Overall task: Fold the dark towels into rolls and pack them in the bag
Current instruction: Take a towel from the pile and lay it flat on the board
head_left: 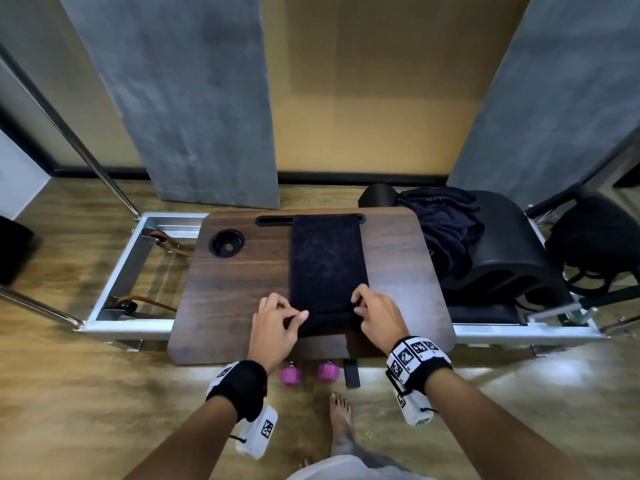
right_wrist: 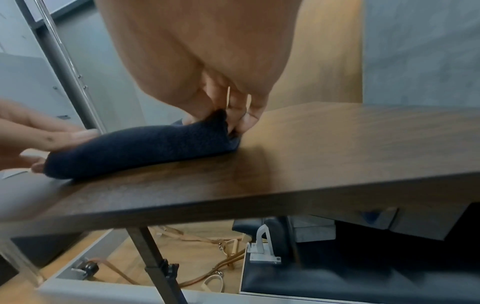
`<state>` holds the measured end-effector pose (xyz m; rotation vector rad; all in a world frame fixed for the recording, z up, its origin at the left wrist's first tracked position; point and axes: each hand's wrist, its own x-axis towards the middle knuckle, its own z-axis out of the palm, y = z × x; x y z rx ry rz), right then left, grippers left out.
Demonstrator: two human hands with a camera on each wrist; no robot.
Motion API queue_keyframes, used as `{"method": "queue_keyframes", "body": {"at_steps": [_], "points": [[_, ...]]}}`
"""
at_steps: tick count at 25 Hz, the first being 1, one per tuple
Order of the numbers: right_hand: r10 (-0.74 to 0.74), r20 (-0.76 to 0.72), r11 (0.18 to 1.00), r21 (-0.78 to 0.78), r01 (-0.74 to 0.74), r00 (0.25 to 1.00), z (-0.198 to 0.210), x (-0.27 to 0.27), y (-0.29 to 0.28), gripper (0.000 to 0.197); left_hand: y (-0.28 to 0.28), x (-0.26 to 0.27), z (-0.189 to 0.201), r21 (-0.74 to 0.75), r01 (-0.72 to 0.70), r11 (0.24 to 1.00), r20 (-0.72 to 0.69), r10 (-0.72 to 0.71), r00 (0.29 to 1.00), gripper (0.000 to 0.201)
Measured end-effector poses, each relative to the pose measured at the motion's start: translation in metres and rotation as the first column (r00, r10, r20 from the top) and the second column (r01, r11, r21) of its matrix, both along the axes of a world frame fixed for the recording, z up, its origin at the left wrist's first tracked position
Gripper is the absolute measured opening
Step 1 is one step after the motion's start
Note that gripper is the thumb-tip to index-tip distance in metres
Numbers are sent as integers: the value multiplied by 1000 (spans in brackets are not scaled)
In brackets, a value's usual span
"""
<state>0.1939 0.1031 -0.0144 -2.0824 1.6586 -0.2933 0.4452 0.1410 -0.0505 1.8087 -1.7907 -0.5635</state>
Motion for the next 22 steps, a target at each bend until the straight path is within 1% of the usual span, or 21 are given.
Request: {"method": "queue_keyframes", "body": {"at_steps": [1, 2, 4, 5, 6, 7, 9, 10, 12, 13, 14, 15, 16, 17, 18, 19, 20, 21, 22], "points": [[25, -19, 996, -85, -26, 1000, 0, 1, 0, 24, -6, -1, -2, 55, -25, 998, 28, 24, 999, 25], [63, -69, 980, -186, -75, 996, -1, 2, 3, 25, -12, -3, -3, 104, -39, 994, 57, 34, 998, 28], [87, -130, 914, -384, -131, 988, -4, 3, 9, 18, -24, -4, -4, 178, -49, 983, 86, 34, 996, 31], [95, -138, 878, -456, -149, 986, -6, 3, 12, 15, -29, -4, -5, 207, -53, 977, 93, 34, 995, 32], [114, -161, 846, -501, -181, 980, -10, 2, 15, 17, -32, -4, -5, 231, -58, 971, 99, 36, 994, 32], [146, -209, 828, -509, -235, 967, -13, 2, 17, 24, -36, -5, -5, 245, -64, 967, 106, 38, 994, 33], [202, -317, 819, -464, -338, 927, -19, 2, 17, 36, -40, -6, -3, 264, -74, 962, 114, 45, 993, 33], [207, -348, 831, -431, -352, 914, -20, 1, 15, 38, -41, -7, -1, 280, -75, 957, 117, 44, 992, 33], [204, -351, 857, -387, -340, 914, -18, 2, 9, 30, -40, -9, 4, 296, -81, 952, 117, 48, 992, 32], [205, -347, 863, -376, -336, 915, -17, 3, 6, 24, -38, -10, 5, 267, -93, 959, 107, 66, 992, 29], [211, -344, 867, -366, -338, 915, -15, 3, 3, 18, -36, -10, 7, 203, -107, 973, 84, 92, 992, 22], [222, -339, 874, -346, -341, 914, -12, 4, -1, 15, -32, -10, 11, 114, -110, 987, 47, 105, 993, 18], [231, -335, 884, -320, -341, 913, -10, 6, -5, 13, -28, -11, 13, 18, -92, 996, 19, 92, 996, 18], [241, -329, 900, -277, -338, 913, -6, 7, -10, 13, -27, -12, 16, -64, -43, 997, 21, 45, 999, 18], [256, -322, 917, -217, -334, 911, -3, 8, -15, 15, -26, -13, 18, -115, 35, 993, 61, -28, 998, 18], [269, -319, 932, -152, -330, 909, 0, 8, -22, 17, -26, -14, 19, -133, 123, 984, 130, -106, 986, 22], [284, -311, 939, -100, -329, 907, 3, 8, -27, 21, -26, -14, 19, -112, 191, 975, 203, -165, 965, 31], [296, -287, 943, -63, -326, 911, 6, 8, -32, 26, -27, -14, 19, -75, 225, 971, 258, -199, 946, 38], [289, -220, 952, -38, -304, 932, 8, 6, -36, 34, -29, -13, 19, -44, 223, 974, 274, -202, 940, 40]]}}
